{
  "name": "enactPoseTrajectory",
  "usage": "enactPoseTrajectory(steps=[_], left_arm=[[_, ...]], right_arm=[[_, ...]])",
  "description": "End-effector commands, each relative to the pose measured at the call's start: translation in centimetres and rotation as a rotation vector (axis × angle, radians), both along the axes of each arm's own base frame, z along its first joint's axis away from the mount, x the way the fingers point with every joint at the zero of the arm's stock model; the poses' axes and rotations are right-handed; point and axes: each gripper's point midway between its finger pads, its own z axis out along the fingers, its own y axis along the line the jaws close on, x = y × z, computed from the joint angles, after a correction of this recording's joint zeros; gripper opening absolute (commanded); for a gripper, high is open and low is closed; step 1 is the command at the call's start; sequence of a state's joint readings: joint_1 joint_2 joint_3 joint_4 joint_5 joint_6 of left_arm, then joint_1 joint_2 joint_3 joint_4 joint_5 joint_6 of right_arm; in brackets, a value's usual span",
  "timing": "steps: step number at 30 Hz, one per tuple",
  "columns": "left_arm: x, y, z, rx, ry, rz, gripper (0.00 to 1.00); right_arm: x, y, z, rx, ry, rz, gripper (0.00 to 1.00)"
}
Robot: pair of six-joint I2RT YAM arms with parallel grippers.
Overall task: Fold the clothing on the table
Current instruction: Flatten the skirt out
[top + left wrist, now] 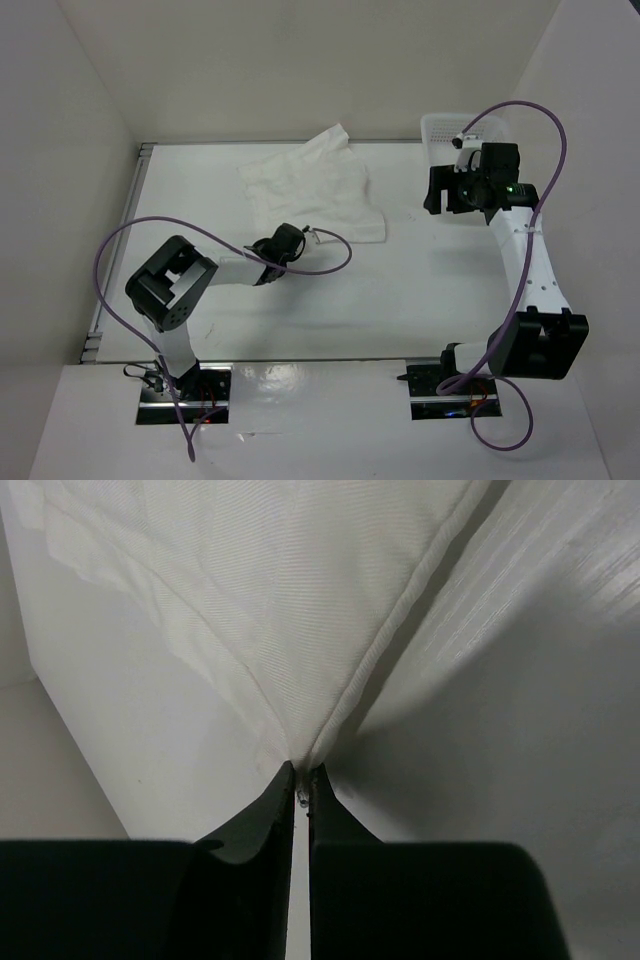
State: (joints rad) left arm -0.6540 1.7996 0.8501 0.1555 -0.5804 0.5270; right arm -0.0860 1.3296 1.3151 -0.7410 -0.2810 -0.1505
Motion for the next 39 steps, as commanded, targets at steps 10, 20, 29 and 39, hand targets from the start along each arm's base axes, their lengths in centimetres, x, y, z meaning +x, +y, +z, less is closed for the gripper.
enactPoseTrajectory(steps=[10, 20, 29, 39], left_arm=[[-1.3, -0.5, 5.0, -0.096, -0.004, -0.045, 0.0], [-3.6, 0.9, 6.0, -0.134, 0.023, 0.008, 0.0], [-4.4, 1.0, 5.6, -0.155, 0.057, 0.025, 0.0], [-5.2, 1.3, 4.5, -0.164, 0.084, 0.041, 0.0]], right_arm=[[-2.5, 2.9, -2.4, -0.216, 0.049, 0.154, 0.84], [-5.0, 8.3, -6.5, -0.474, 0.054, 0.359, 0.81], [-6.4, 14.0, -10.3, -0.824, -0.057, 0.526, 0.8], [-6.6, 17.1, -13.1, -0.897, -0.172, 0.593, 0.8]])
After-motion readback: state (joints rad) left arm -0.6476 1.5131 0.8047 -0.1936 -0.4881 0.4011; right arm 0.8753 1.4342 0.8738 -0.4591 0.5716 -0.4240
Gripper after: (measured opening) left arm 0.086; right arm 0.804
